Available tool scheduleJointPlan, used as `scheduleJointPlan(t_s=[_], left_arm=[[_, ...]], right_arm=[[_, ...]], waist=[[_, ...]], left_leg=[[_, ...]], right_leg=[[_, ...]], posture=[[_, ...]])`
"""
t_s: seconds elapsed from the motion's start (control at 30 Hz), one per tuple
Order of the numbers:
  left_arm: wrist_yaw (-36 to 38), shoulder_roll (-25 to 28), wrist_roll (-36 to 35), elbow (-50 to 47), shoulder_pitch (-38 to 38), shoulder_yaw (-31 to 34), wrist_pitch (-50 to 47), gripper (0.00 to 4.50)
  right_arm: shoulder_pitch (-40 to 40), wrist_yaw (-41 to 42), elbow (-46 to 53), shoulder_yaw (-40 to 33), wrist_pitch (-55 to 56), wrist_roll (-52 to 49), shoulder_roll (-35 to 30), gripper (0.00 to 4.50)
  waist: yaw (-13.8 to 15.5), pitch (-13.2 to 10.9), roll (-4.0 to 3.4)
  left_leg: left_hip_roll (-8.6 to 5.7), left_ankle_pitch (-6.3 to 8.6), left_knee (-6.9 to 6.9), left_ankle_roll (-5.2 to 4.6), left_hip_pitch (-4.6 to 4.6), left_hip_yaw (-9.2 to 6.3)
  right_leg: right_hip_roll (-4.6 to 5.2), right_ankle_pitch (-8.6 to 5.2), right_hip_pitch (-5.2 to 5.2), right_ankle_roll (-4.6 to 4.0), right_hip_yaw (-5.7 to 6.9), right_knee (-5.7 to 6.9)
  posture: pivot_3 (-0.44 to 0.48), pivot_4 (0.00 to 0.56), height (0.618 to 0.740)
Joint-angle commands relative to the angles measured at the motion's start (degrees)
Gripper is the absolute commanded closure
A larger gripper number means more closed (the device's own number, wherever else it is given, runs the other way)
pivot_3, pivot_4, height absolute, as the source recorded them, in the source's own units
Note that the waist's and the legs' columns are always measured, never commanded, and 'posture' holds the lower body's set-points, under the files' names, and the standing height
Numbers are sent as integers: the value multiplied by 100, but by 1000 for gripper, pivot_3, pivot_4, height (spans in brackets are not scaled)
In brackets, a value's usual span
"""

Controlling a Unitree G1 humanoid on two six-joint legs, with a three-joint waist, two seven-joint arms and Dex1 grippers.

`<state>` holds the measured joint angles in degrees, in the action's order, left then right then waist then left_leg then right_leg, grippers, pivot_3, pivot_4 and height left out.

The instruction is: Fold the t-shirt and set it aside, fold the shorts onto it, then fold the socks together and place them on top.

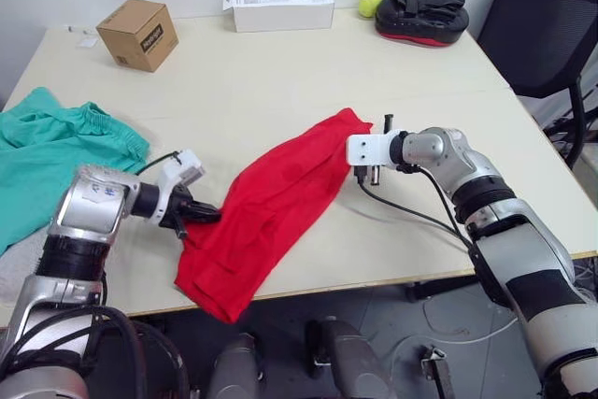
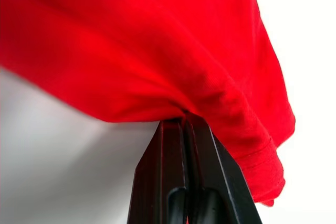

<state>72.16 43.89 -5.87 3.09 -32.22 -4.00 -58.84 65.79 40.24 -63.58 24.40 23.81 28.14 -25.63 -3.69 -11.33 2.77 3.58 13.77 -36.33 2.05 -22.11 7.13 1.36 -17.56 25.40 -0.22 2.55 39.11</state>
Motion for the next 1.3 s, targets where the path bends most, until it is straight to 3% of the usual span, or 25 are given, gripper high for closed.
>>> scheduleJointPlan(t_s=[0.03, 0.27, 0.5, 0.9, 1.2, 1.3], left_arm=[[-409, -9, -420, -821, 292, 282, -672, 4500], [-1420, -459, -993, -1869, 864, 723, -1554, 4500], [-2223, -783, -1327, -2182, 1149, 1039, -1796, 4500], [-2606, -301, -1865, -2110, 1748, 1577, -1593, 4500], [-2600, -122, -2223, -1898, 1715, 1484, -1409, 4500], [-2611, -128, -2315, -1861, 1705, 1467, -1365, 3797]], right_arm=[[304, -215, -314, 51, 46, 100, 191, 4485], [734, -852, -926, 30, -243, 272, 660, 4485], [1064, -1493, -1161, 226, -225, 644, 700, 4485], [656, -799, -921, 400, 736, 831, -449, 4485], [486, -901, -881, 301, 846, 705, -518, 4485], [450, -703, -832, 185, 876, 519, -504, 4311]], waist=[[-13, 0, 0], [-71, 0, 0], [-75, 0, 0], [-117, 0, 0], [-117, -1, -1], [-113, -1, -1]], left_leg=[[0, -1, 1, 1, 0, -1], [-2, -4, 6, 6, -1, -9], [-3, -5, 10, 9, -1, -13], [-3, -6, 26, 13, 2, -15], [-2, -13, 30, 27, 5, -21], [-2, -13, 30, 26, 3, -21]], right_leg=[[-1, 0, 0, 0, 0, -1], [-1, 0, 0, -1, 1, -1], [-1, 0, 0, -1, 2, -3], [-3, -1, -1, 0, 3, -16], [-12, -1, -1, 0, 2, -15], [-12, -1, -1, 0, 2, -18]], posture=[[0, 150, 740], [0, 150, 740], [0, 150, 740], [0, 150, 740], [0, 150, 740], [0, 150, 740]])
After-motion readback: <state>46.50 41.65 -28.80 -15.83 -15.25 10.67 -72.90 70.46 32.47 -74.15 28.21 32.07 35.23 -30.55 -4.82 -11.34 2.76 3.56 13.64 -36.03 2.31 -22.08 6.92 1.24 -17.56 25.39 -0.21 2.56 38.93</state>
